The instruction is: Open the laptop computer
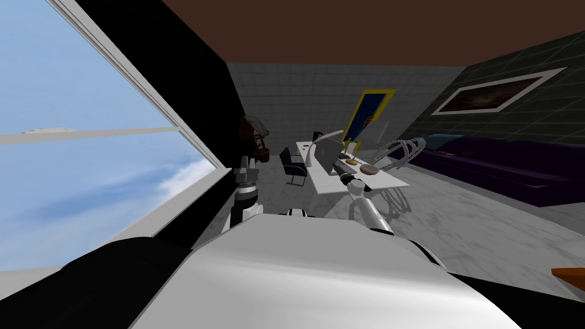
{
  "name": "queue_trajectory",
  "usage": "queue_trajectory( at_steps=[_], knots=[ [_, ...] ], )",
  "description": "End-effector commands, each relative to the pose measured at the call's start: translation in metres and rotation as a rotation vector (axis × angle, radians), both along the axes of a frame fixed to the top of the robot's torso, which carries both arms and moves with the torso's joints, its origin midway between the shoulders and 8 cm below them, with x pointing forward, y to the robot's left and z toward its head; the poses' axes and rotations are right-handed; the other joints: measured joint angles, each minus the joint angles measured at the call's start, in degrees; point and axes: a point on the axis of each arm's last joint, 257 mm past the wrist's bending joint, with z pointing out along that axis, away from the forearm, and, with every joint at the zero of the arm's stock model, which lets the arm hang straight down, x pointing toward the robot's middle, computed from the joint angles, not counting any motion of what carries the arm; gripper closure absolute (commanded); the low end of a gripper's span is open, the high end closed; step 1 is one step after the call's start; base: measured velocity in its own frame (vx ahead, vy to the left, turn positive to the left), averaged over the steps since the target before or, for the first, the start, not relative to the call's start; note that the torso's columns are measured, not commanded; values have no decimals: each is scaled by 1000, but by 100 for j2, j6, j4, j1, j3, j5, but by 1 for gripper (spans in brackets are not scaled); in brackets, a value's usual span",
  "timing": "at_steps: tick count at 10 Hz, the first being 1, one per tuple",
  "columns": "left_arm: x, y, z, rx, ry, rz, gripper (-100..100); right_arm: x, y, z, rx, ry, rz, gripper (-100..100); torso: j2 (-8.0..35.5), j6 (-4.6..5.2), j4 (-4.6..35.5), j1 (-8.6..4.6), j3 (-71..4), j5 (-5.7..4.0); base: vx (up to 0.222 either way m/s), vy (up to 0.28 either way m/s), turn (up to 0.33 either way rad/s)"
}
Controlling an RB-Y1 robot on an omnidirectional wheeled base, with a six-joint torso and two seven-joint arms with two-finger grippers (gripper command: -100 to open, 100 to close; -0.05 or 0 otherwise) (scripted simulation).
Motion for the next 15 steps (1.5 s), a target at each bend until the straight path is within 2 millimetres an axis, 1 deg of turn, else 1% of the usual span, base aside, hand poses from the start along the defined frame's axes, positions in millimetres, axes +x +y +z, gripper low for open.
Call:
queue_trajectory(
  at_steps=[1,2,3,4,5,6,7,8,10,11,12,13,14,15],
  knots=[
    [0,0,0,0,0,0,0,21,21,-6,13,2,-18,-100,-7,-1,-1,-2,-5,-1,-60,-111,-41],
    [0,0,0,0,0,0,0,27,31,0,12,-7,-9,-100,-3,2,-5,-13,-3,-6,-60,-95,-15],
    [0,0,0,0,0,0,0,27,31,-1,0,-5,-9,-100,0,0,-3,-8,0,-6,-16,-46,1],
    [0,0,0,0,0,0,0,38,50,-8,24,4,-12,-100,-3,-2,-1,12,-1,2,-24,-73,-44],
    [0,0,0,0,0,0,0,43,54,-1,17,-6,-6,-100,0,-4,-1,2,-1,0,-23,-83,-16],
    [0,0,0,0,0,0,0,43,54,-2,3,-3,-6,-100,8,-4,3,-1,5,-2,-9,-47,7],
    [0,0,0,0,0,0,0,54,76,-7,20,7,-4,-100,11,-3,4,10,7,2,-35,-86,-48],
    [0,0,0,0,0,0,0,57,81,-1,29,-5,3,-100,19,-4,5,-2,11,-1,-42,-88,-15],
    [0,0,0,0,0,0,0,57,81,-2,4,0,2,-100,15,-4,5,15,10,3,-12,-27,4],
    [0,0,0,0,0,0,0,69,105,-2,32,2,11,-100,9,-5,3,22,6,5,-29,-56,-51],
    [0,0,0,0,0,0,0,71,111,0,2,3,17,-100,15,-6,5,4,8,1,-29,-81,-11],
    [0,0,0,0,0,0,0,71,111,0,2,3,17,-100,17,-4,5,-7,10,-4,-18,-53,10],
    [0,0,0,0,0,0,0,81,138,-3,8,13,30,-100,15,-3,5,3,9,-1,-45,-93,-46],
    [0,0,0,0,0,0,0,84,145,3,-2,5,37,-100,21,-5,6,-3,12,-1,-43,-86,-17]
  ],
)
